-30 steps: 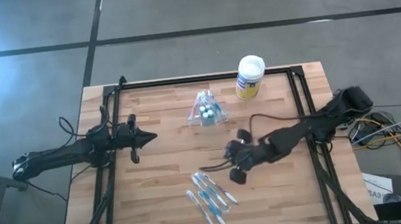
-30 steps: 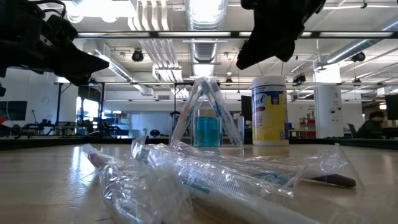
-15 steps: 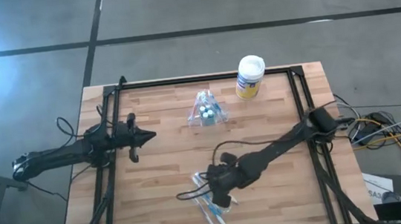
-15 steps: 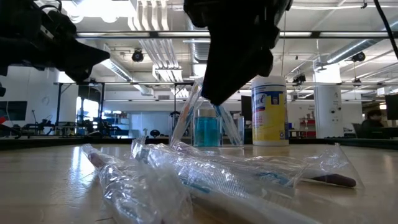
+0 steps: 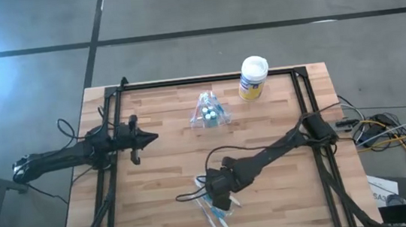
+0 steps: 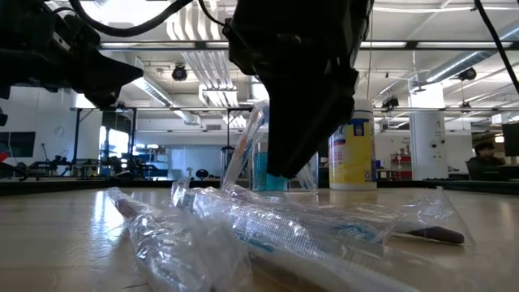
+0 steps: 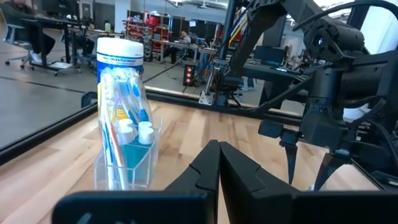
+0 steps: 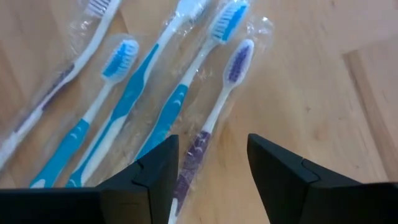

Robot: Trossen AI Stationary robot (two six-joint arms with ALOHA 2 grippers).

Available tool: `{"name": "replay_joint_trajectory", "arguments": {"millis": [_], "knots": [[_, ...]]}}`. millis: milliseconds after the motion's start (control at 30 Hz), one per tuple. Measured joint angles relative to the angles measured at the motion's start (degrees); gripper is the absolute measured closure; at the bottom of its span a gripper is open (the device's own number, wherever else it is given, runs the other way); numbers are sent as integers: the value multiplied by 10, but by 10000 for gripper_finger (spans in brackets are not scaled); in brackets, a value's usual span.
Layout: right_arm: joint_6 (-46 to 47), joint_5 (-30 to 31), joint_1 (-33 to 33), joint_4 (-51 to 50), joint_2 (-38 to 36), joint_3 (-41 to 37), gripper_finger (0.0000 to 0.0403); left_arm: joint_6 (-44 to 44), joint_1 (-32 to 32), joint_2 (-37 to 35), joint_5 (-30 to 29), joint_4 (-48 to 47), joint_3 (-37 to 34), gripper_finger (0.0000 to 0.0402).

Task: Pick & Place toothbrushing station
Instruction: Put the top violet toothbrush into the transparent organizer

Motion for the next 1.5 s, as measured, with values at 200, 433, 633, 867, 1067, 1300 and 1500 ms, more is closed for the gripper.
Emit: {"name": "replay_joint_trajectory", "arguments": {"millis": [200,433,633,867,1067,1300,1500], "knots": [[-10,-3,0,5,10,-1,216,-11,0,0,0,-1,0,390],[-21,-6,0,11,28,-5,216,-20,0,1,0,-4,0,388],[-33,-7,-2,11,43,-6,218,-31,0,3,3,-5,0,388],[-69,-29,-9,2,50,-5,261,-31,0,4,5,-13,0,386],[-104,-31,-13,-23,45,-5,362,-30,0,4,5,-14,0,383],[-128,27,-12,-60,25,-10,383,-30,0,4,5,-15,0,385],[-147,106,-2,-59,-38,-10,390,-30,0,4,7,-14,0,384]]}}
